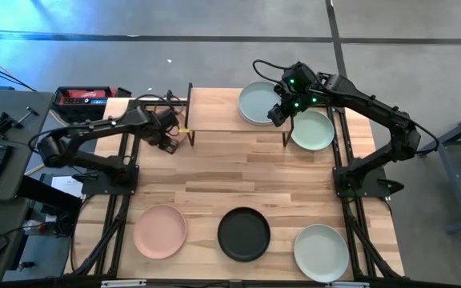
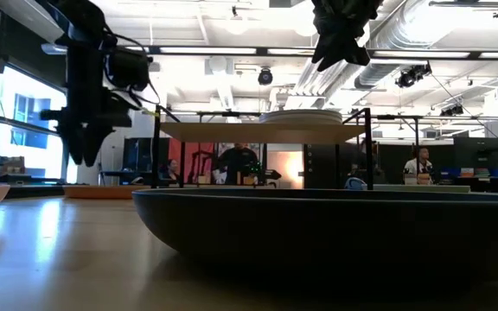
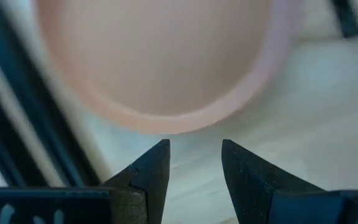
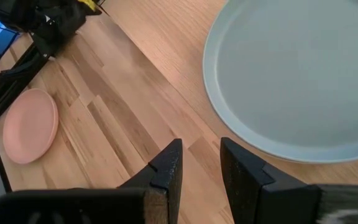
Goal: Place and stack plates onto a shelf
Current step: Stack the light orange plate on top of the other blue plate on the shelf
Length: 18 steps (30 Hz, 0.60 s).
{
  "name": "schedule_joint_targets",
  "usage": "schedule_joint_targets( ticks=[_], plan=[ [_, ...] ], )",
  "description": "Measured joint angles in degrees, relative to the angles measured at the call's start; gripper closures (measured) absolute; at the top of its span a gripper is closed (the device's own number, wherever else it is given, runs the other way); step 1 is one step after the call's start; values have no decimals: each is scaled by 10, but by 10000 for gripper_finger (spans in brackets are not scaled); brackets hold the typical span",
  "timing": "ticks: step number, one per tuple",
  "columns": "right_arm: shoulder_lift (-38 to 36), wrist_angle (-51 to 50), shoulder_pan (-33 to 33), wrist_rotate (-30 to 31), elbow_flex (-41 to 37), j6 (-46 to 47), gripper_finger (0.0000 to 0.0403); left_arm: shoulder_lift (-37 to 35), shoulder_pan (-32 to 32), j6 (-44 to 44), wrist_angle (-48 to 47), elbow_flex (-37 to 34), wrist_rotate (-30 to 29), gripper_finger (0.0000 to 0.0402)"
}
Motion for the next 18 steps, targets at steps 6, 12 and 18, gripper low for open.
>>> schedule_joint_targets(
  ticks=[6,12,18],
  plan=[
    [0,0,5,0,0,0,316,1,65,-128,-6,0,1,268],
    [1,0,11,0,0,-2,316,1,124,-163,-5,0,21,268],
    [1,3,10,6,0,-11,316,1,161,-161,-4,0,48,268]
  ],
)
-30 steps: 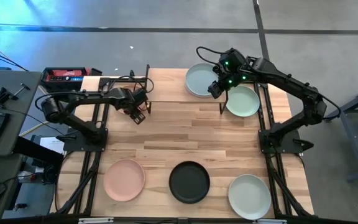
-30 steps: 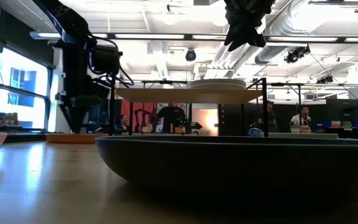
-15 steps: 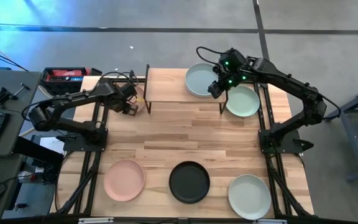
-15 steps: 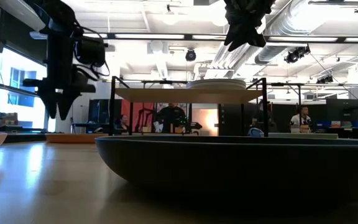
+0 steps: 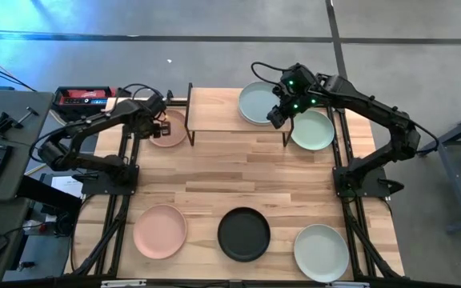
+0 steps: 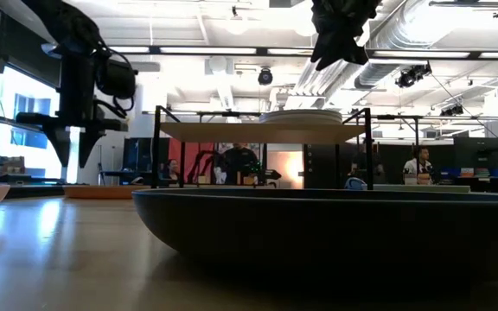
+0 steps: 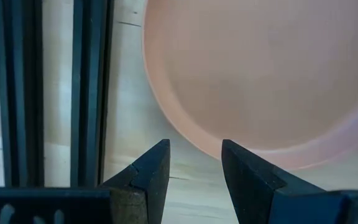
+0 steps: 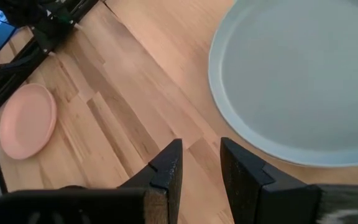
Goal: Place and stack plates onto a shelf
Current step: Stack the light orange plate on top of the other blue plate on the shelf
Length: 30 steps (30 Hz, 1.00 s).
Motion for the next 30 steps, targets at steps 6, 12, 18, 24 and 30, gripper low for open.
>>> schedule_joint_targets(
  ticks=[6,12,18,24,30],
  plan=[
    [0,0,-12,6,0,-13,316,0,13,-31,4,0,8,268],
    [0,5,-36,8,0,-58,316,0,13,-107,20,-1,13,268],
    [0,24,-55,10,0,-129,316,0,13,-199,51,-27,13,268],
    [0,24,-77,9,0,-175,316,0,8,-269,56,-58,27,268],
    [0,24,-93,9,0,-199,316,0,8,-290,77,-62,26,268]
  ],
)
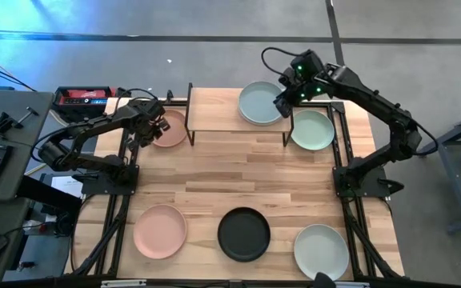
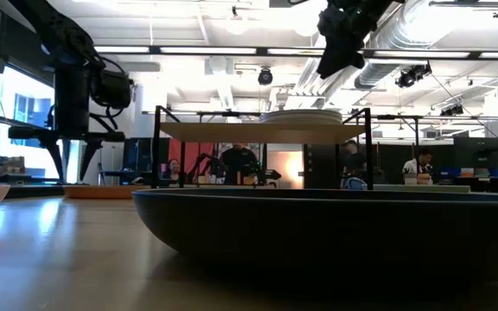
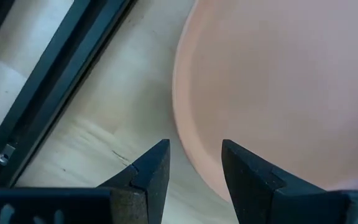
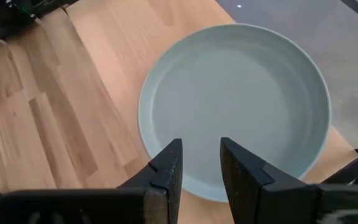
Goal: Place and stack plates onto a shelf
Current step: Stack the light orange plate on top of the other blue plate on the shelf
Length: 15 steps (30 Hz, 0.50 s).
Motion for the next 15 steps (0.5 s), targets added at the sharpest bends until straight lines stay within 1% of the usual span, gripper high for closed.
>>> schedule_joint_targets(
  ticks=[7,12,15],
  plan=[
    [0,0,-9,-5,0,-1,316,0,0,-21,10,0,-24,268],
    [0,0,-10,-6,0,-10,316,0,0,-24,12,-1,-28,268],
    [0,-1,-10,-6,0,-11,316,0,-1,-25,10,-13,-19,268]
  ],
)
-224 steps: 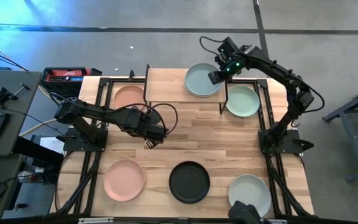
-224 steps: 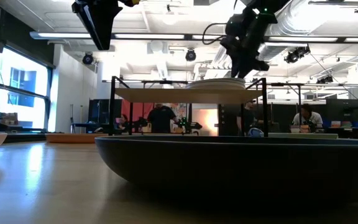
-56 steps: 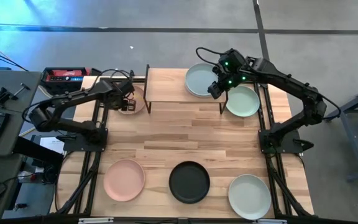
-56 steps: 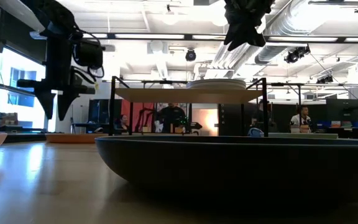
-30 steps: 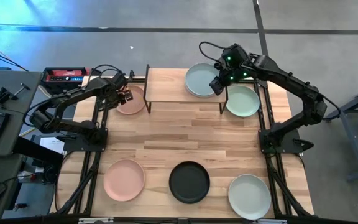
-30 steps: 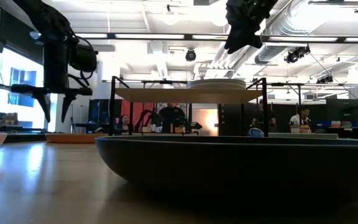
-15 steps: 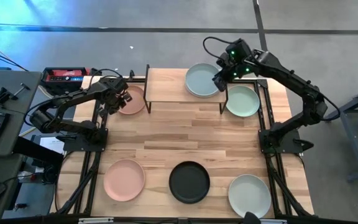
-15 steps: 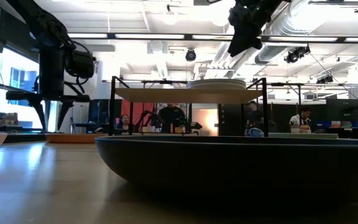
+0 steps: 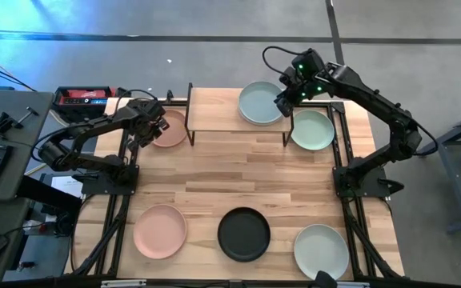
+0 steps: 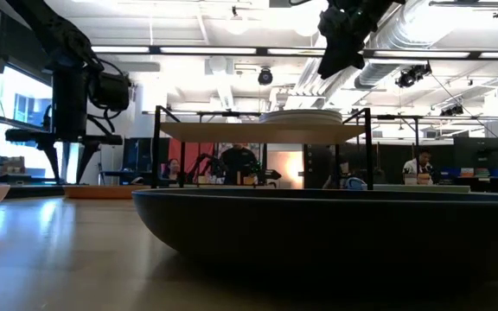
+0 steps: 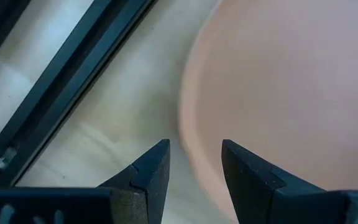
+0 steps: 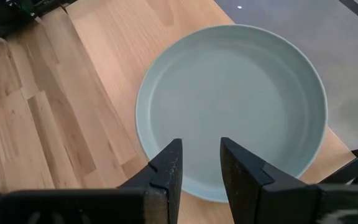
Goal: Place and stack plates onto a shelf
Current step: Stack the light orange plate on top of the other blue plate on the shelf
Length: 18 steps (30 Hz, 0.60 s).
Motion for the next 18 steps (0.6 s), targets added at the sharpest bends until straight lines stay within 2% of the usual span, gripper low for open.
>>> schedule_joint_targets(
  ticks=[13,18],
  plan=[
    [0,0,0,-2,0,-11,316,2,-10,-20,28,-14,-10,268],
    [0,-5,0,-2,0,-11,316,32,-12,-18,29,-14,3,271]
  ],
)
